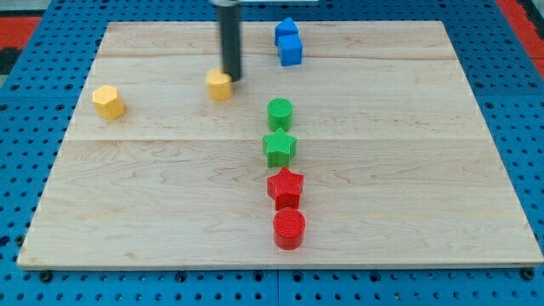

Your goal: Push blue cube to top left

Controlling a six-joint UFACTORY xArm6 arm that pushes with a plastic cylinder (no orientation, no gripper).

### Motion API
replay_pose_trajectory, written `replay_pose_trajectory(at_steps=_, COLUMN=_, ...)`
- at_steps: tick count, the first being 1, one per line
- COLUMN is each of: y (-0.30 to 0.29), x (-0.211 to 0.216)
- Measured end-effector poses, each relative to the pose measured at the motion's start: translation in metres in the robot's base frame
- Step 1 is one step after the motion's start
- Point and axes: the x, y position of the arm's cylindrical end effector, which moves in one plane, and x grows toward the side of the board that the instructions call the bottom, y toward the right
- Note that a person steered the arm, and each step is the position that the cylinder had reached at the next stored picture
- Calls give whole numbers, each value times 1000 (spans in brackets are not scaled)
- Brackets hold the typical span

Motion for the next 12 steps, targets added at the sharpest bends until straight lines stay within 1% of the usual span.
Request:
replay_pose_trajectory(at_steps=1, y=-52, x=10)
replay_pose_trajectory(at_steps=2, y=4, x=5)
replay_pose_trajectory(at_steps=3, y=42, x=13)
replay_pose_trajectory(at_steps=4, y=10, x=36)
replay_pose_trajectory(at_steps=5, y=-59, x=30)
replay_pose_trajectory(at_steps=6, y=-70, x=12)
replay_pose_trajectory(at_steps=7, y=-97, x=12)
replay_pose_trajectory(at_steps=8, y=-81, x=-7)
replay_pose_trajectory(at_steps=9, y=-95, x=-8)
replay_pose_trajectory(at_steps=10, y=-107, x=-4)
replay_pose_trajectory(at_steps=11, y=-110, x=18)
replay_pose_trajectory(at_steps=12, y=-73, x=27)
